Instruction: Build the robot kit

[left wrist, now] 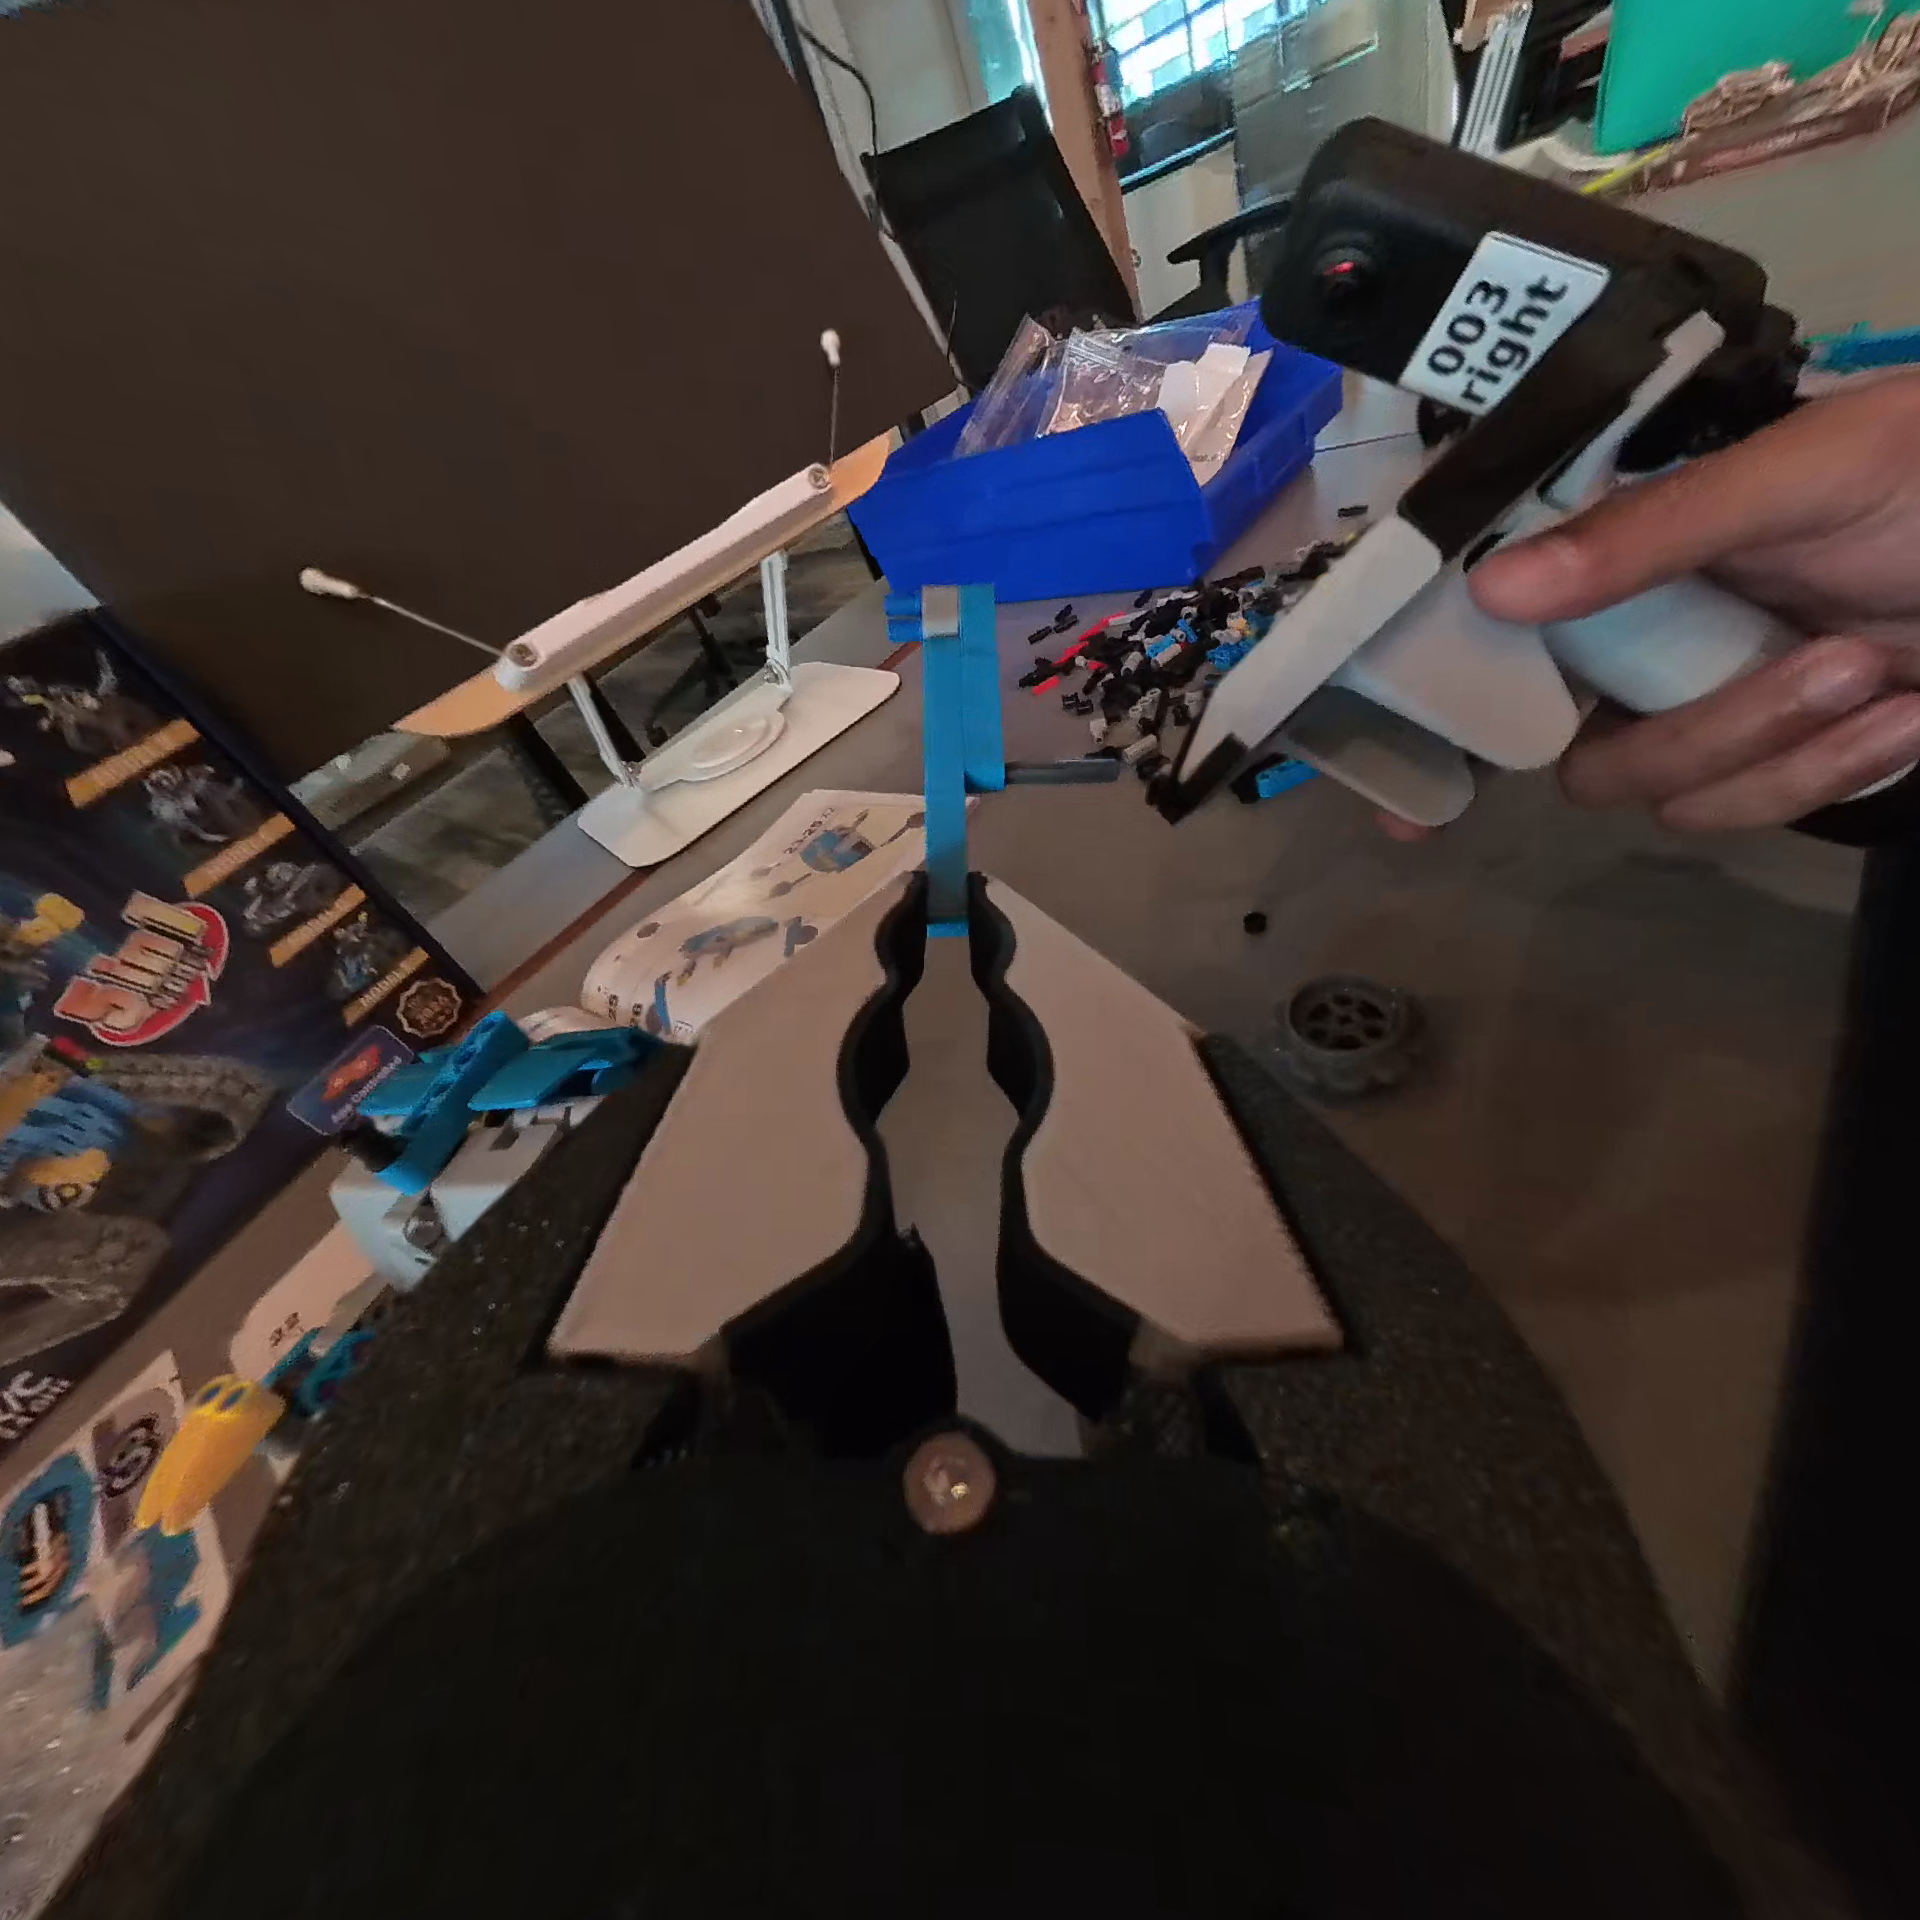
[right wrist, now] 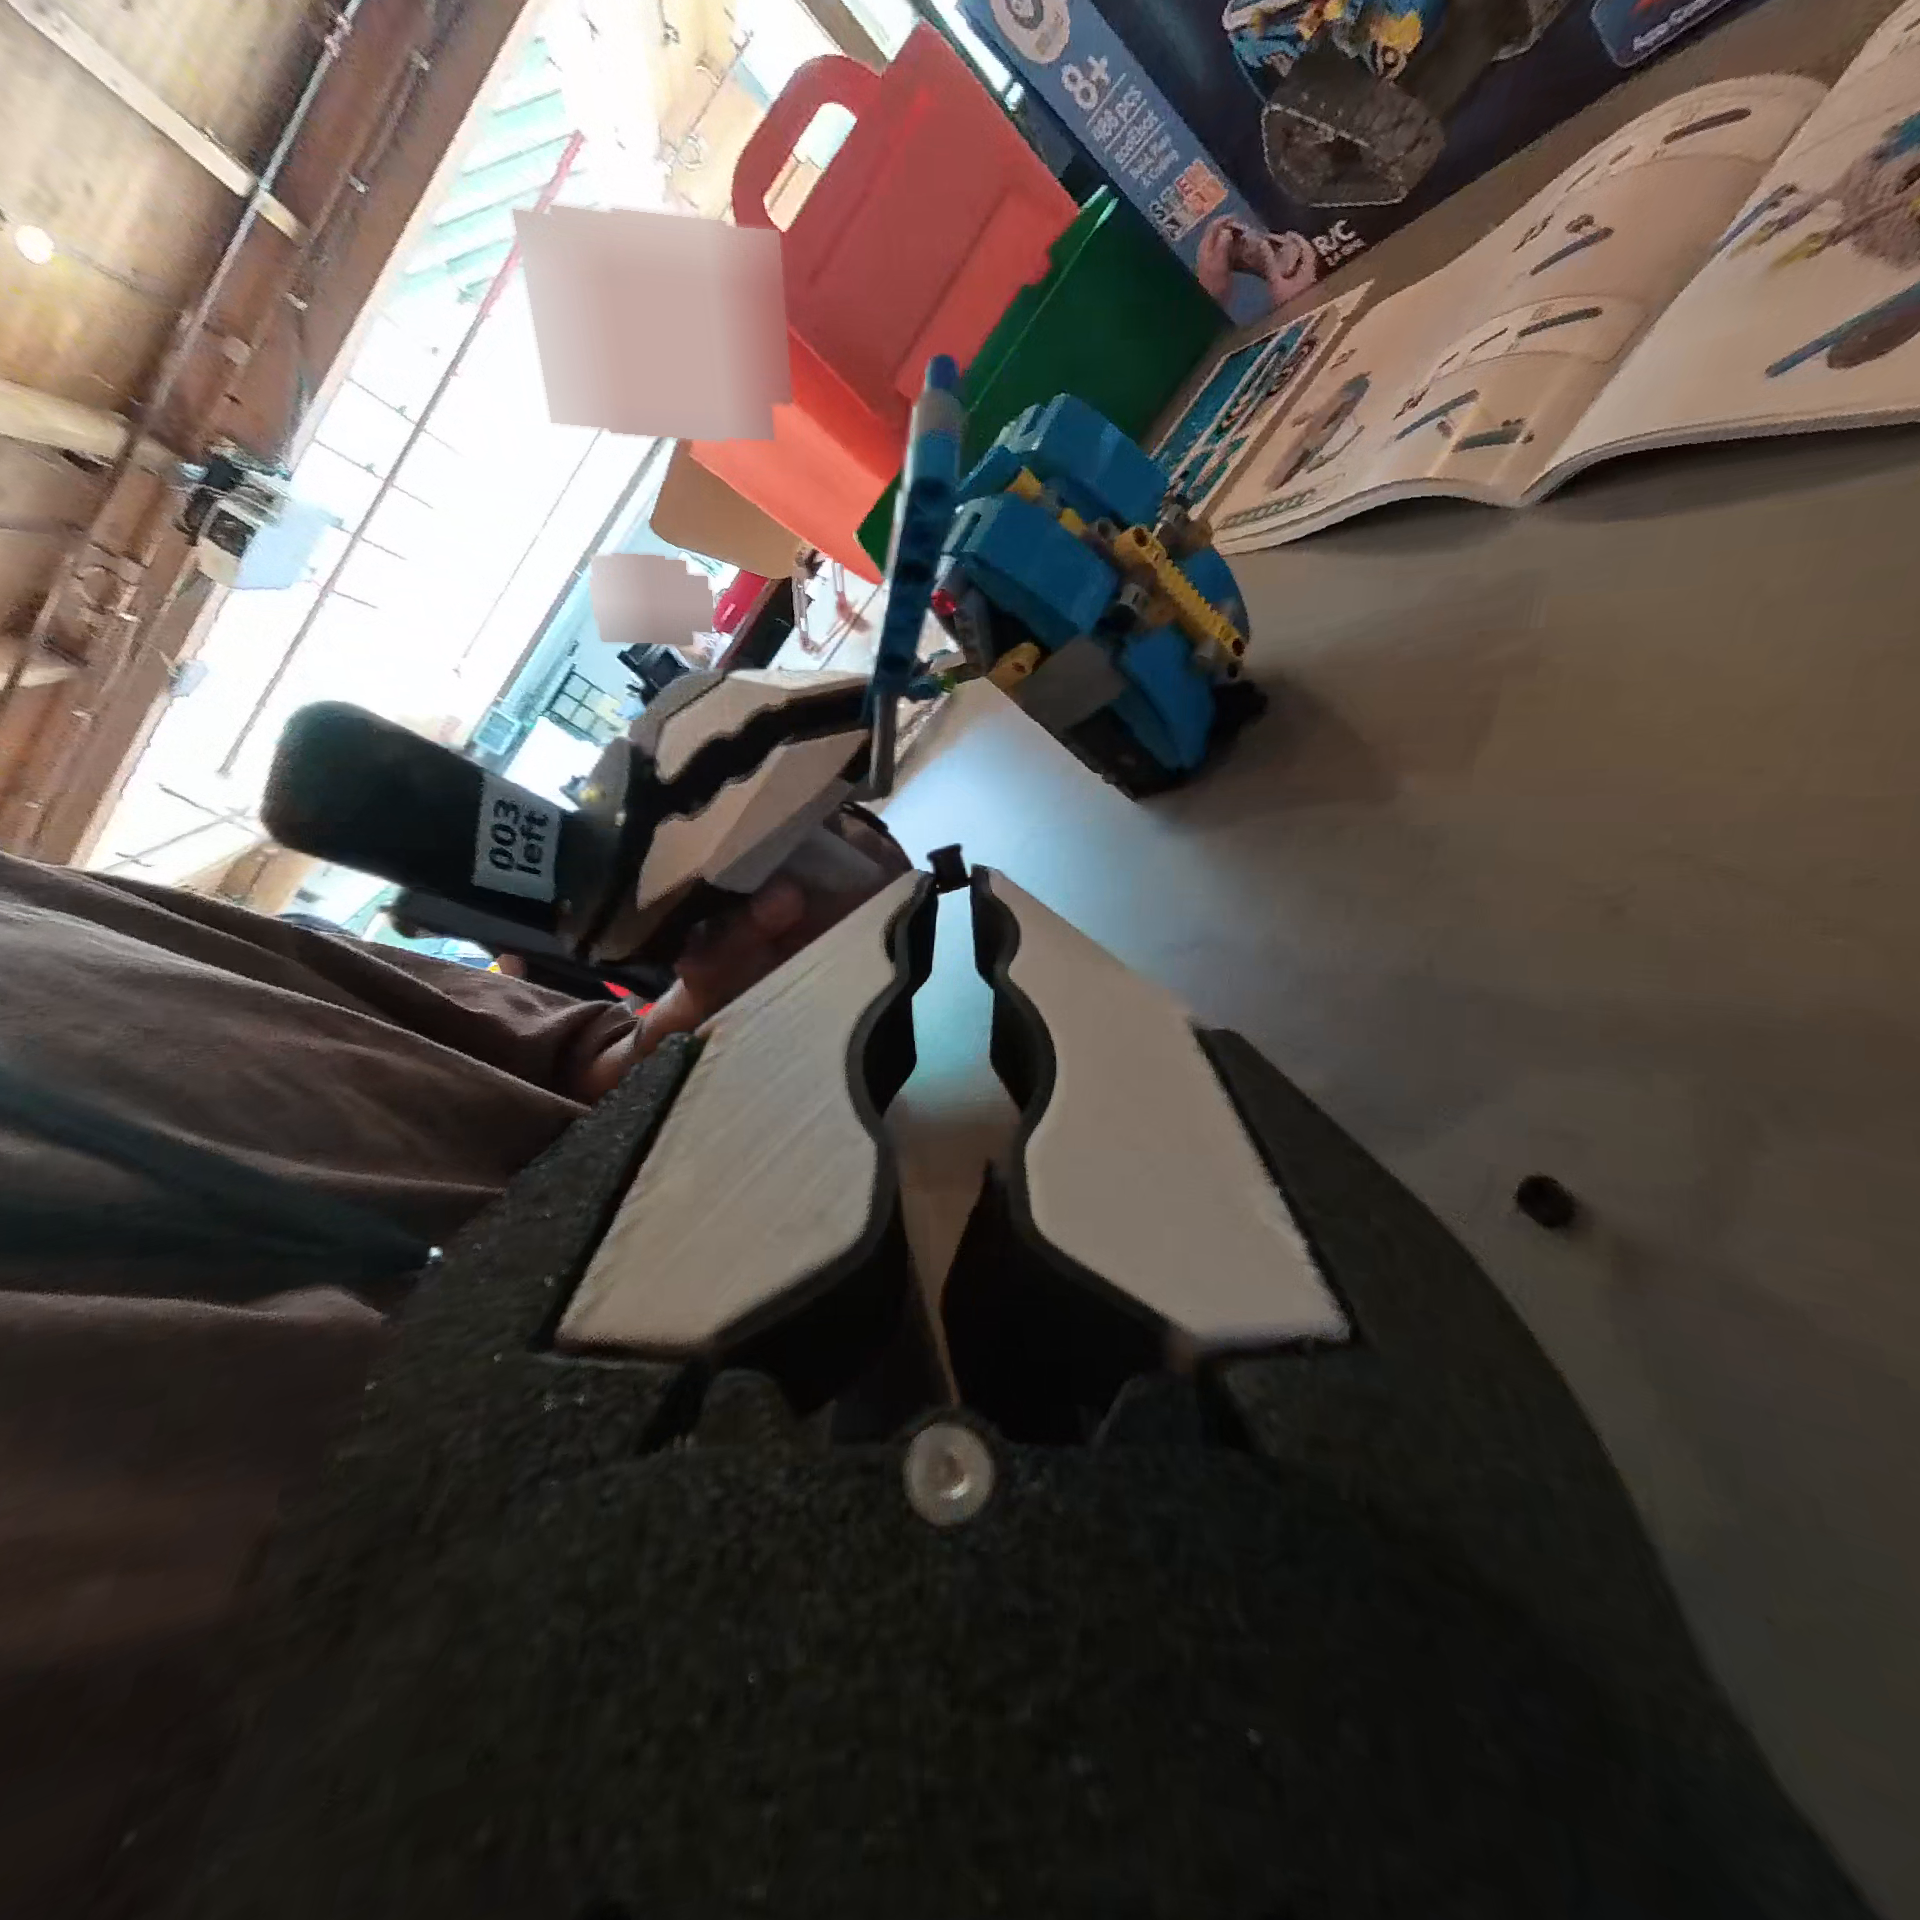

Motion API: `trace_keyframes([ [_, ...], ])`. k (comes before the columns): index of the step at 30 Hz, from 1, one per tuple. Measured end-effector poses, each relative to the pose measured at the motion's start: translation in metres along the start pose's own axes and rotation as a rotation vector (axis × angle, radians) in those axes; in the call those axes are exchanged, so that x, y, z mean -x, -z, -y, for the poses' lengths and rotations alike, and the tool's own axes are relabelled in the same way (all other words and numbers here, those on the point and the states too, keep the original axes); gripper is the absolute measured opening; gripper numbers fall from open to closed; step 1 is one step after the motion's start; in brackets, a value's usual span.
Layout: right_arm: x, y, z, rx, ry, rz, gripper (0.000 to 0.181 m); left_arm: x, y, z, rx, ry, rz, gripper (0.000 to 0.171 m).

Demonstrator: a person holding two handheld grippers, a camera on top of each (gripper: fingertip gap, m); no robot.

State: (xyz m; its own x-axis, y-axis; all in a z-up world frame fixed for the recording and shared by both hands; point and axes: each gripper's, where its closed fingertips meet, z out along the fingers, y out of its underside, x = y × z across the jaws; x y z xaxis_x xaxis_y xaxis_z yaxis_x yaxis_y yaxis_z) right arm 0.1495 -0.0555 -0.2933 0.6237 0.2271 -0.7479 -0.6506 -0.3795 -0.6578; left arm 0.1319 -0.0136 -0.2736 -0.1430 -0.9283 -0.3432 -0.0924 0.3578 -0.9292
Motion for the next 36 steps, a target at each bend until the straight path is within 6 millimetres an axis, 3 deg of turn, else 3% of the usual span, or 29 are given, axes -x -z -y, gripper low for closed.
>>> trace_keyframes([
  [9, 0.011, -0.006, 0.000, 0.011, -0.049, 0.087, 0.006, -0.006, -0.001, -0.001, 0.007, -0.079, 0.008, 0.007],
  [36, -0.007, -0.006, -0.006, 0.067, -0.060, -0.014, 0.006, -0.011, -0.005, -0.012, 0.070, -0.241, 0.037, 0.007],
])
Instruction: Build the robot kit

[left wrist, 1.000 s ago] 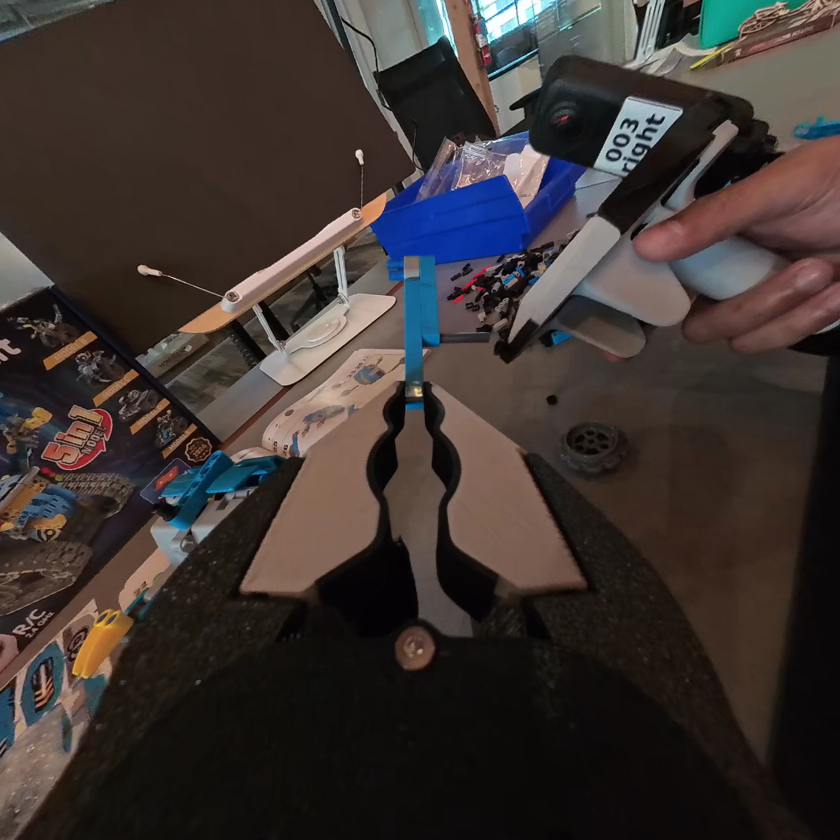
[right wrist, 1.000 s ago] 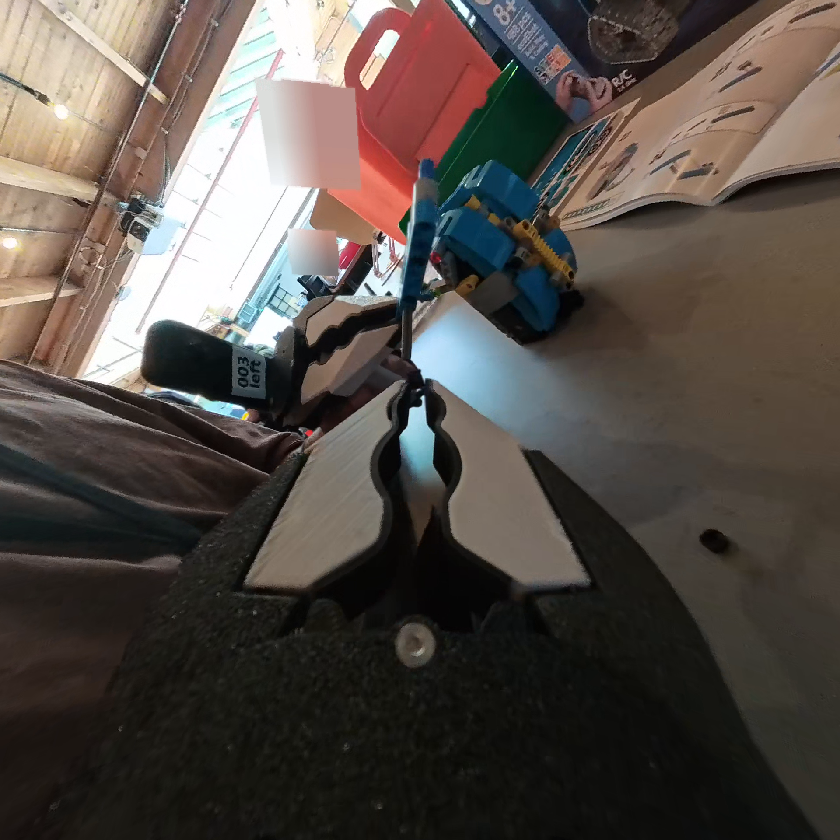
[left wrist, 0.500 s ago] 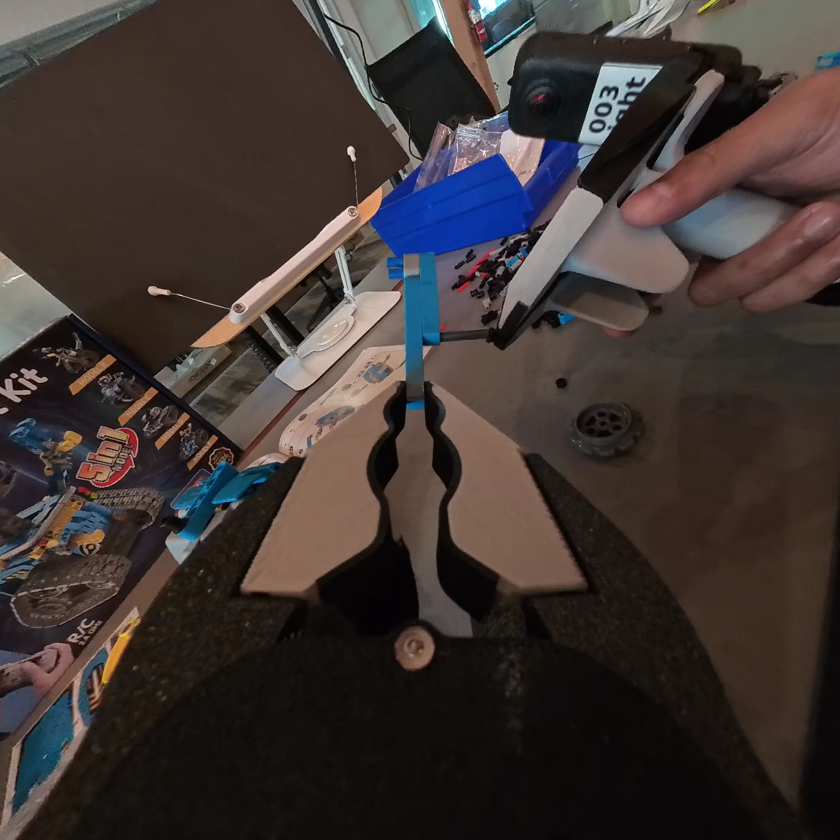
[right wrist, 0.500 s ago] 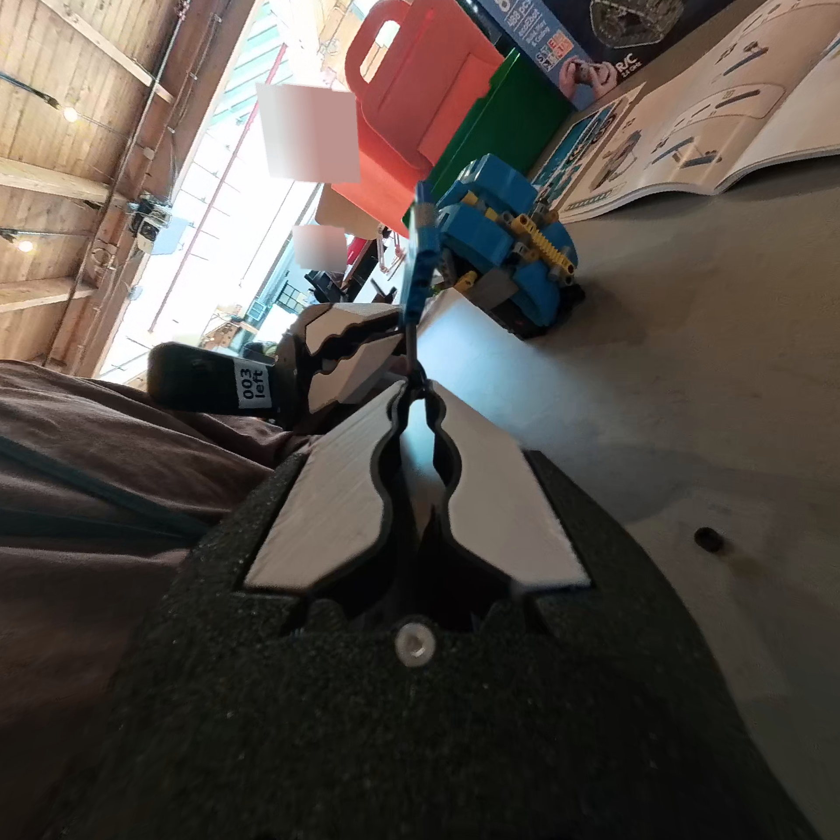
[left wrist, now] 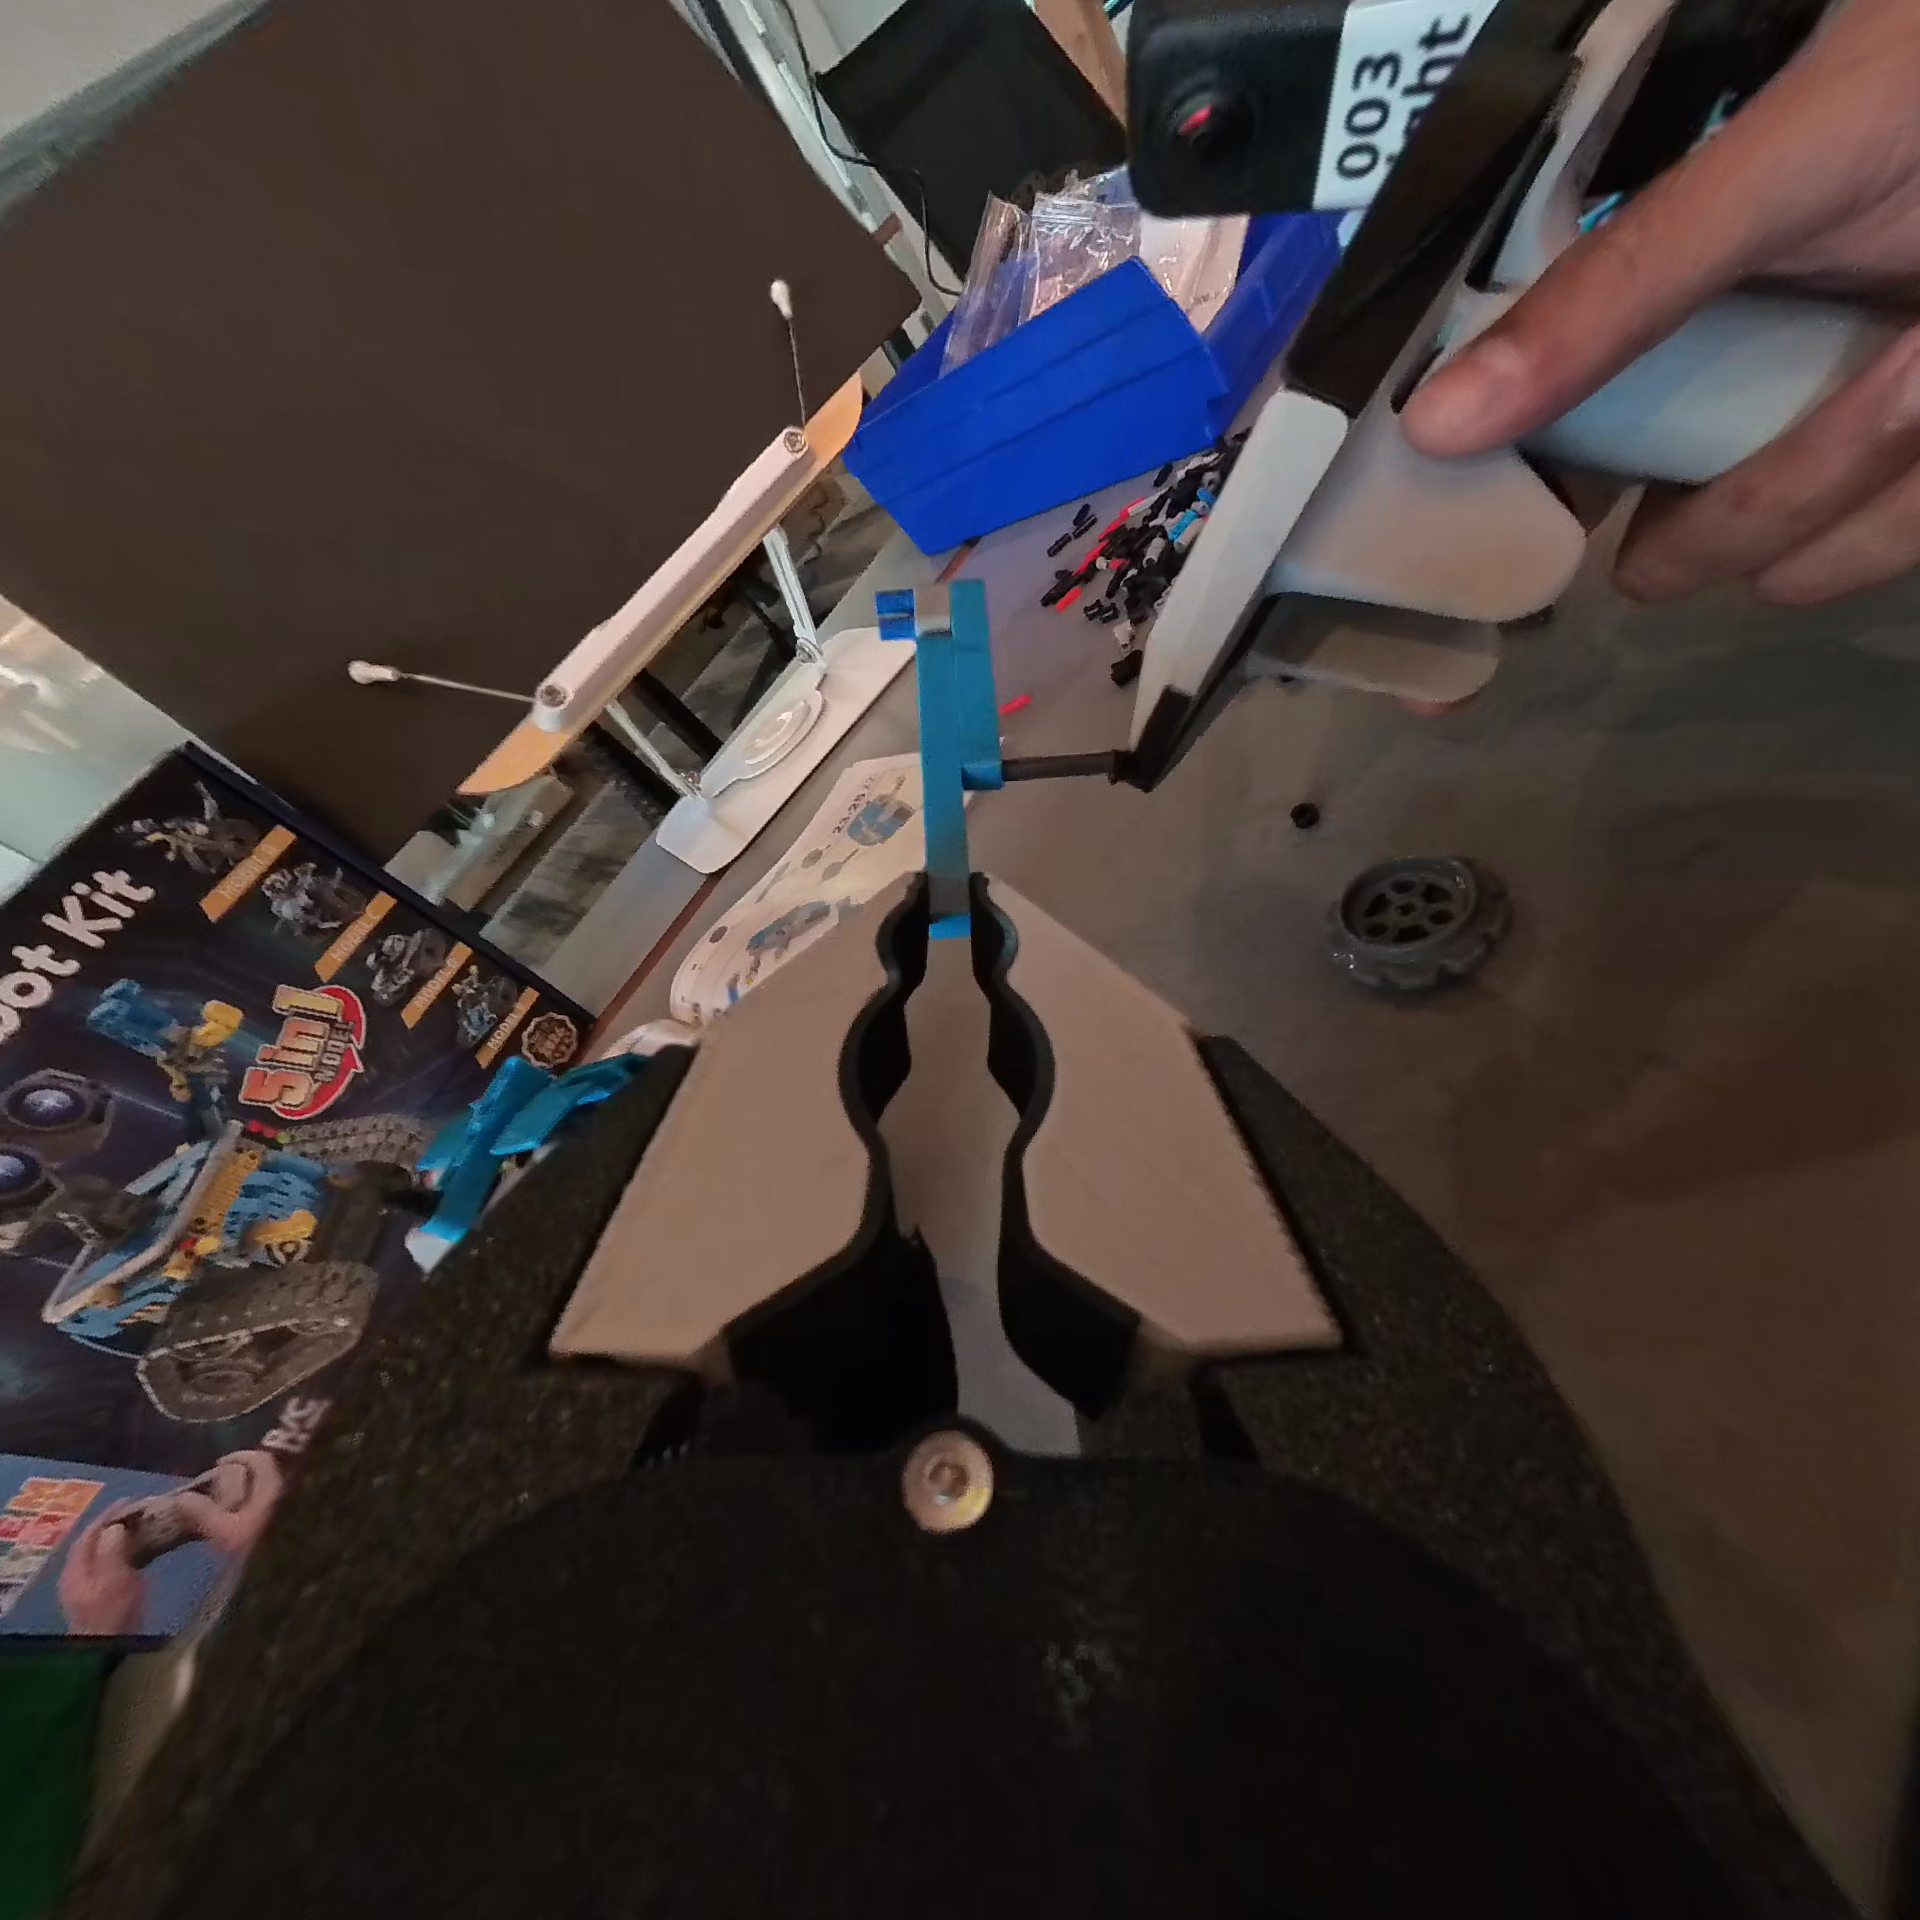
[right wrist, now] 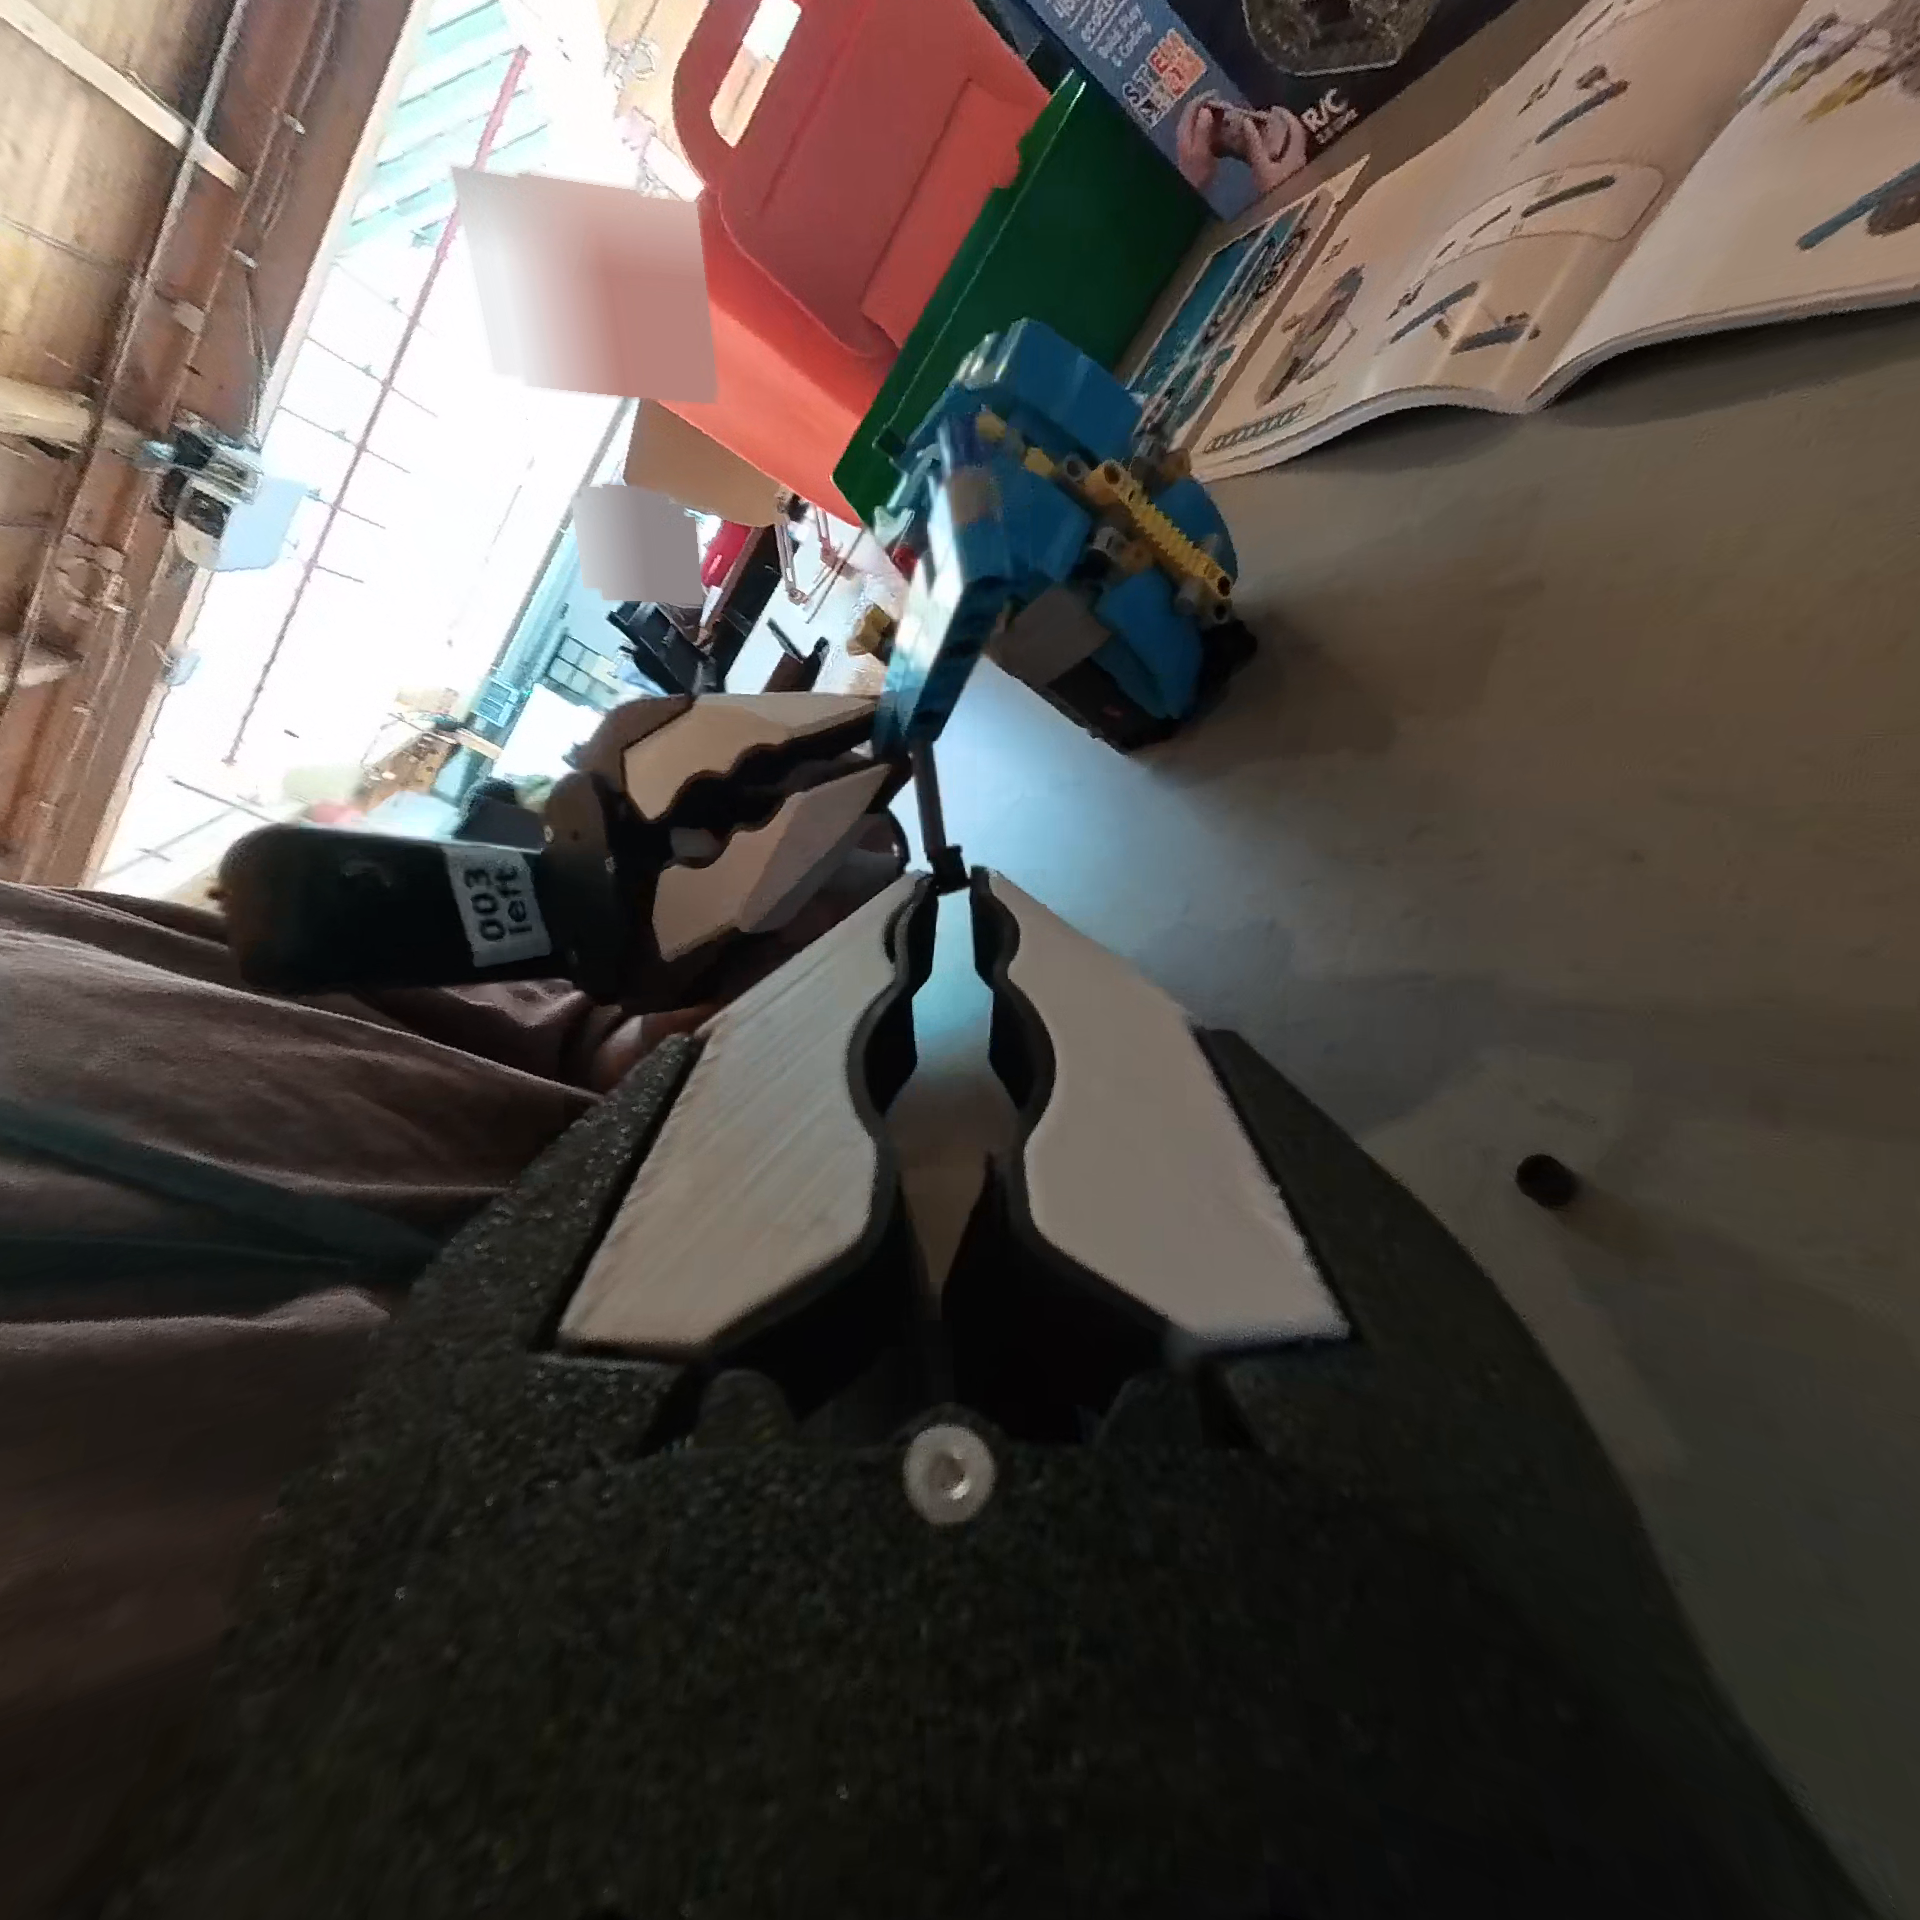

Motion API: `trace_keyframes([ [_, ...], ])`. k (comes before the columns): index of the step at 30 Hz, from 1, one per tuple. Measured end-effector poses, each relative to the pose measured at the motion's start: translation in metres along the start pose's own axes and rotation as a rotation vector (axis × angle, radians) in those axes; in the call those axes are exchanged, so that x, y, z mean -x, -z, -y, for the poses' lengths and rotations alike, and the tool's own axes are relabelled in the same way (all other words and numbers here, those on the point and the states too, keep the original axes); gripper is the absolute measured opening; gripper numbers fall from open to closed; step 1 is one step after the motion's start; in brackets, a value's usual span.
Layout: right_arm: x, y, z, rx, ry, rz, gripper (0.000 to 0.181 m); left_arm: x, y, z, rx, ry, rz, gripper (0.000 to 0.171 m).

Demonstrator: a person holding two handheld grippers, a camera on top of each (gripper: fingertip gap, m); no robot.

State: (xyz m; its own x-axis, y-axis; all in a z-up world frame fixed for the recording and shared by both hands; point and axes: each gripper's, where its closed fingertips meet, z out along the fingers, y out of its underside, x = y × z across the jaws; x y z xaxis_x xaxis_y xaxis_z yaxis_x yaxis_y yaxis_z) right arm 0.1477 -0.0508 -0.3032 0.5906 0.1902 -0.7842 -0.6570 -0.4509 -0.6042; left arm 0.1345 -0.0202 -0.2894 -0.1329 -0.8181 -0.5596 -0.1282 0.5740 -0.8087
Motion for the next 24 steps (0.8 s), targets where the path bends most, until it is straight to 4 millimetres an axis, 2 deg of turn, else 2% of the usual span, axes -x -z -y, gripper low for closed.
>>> trace_keyframes([
  [4, -0.006, 0.000, -0.007, 0.036, -0.057, -0.001, 0.006, -0.005, -0.001, -0.002, 0.028, -0.113, 0.026, 0.007],
  [7, -0.009, 0.000, -0.007, 0.032, -0.042, -0.027, 0.006, -0.006, -0.003, -0.006, 0.057, -0.116, 0.031, 0.007],
  [20, -0.023, -0.002, -0.007, 0.062, 0.253, -0.284, 0.006, -0.007, -0.007, -0.015, 0.106, -0.065, 0.010, 0.007],
  [22, -0.023, -0.003, -0.005, 0.047, 0.229, -0.278, 0.006, -0.006, -0.007, -0.015, 0.114, -0.071, 0.023, 0.007],
  [24, -0.020, -0.003, -0.002, 0.004, 0.134, -0.207, 0.006, -0.004, -0.007, -0.014, 0.108, -0.055, 0.031, 0.007],
])
